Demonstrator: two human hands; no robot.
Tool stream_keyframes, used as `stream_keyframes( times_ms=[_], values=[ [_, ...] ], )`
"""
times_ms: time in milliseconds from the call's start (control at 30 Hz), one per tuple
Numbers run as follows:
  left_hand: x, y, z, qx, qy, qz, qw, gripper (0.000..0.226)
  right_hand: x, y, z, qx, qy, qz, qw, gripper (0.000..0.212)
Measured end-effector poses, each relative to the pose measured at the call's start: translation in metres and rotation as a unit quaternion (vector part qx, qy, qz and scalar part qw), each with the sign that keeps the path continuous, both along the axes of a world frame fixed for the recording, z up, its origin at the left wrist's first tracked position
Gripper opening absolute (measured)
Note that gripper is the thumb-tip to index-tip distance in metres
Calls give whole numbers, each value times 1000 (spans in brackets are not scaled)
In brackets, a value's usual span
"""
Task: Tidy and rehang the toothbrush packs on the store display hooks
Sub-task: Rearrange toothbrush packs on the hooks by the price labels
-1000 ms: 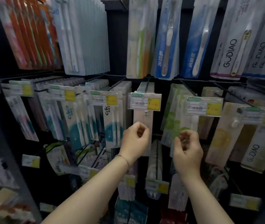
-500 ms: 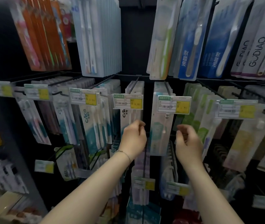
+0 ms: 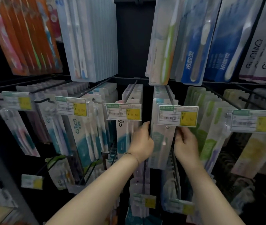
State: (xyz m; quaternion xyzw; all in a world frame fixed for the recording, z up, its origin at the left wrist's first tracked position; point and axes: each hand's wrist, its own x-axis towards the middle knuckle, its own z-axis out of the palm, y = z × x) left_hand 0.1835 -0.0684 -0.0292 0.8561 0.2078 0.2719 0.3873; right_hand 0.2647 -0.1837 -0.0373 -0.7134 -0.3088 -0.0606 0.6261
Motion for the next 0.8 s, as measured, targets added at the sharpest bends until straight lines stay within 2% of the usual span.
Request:
stream_keyframes(
  times_ms=[167,333,500,667,800],
  values=[
    [7,8,1,0,-30,-22,999,42,11,7,2,26,45,37,998,31],
    [9,14,5,1,-59,0,998,36,15,8,5,76,90,56,991,31],
    [12,18,3,-5,-91,4,996,23,14,8,9,124,97,63,986,31],
    [10,15,2,-20,-108,0,994,20,12,7,8,143,86,63,984,30],
    [8,11,3,-25,-109,-15,994,22,11,6,7,140,101,88,981,38]
  ],
)
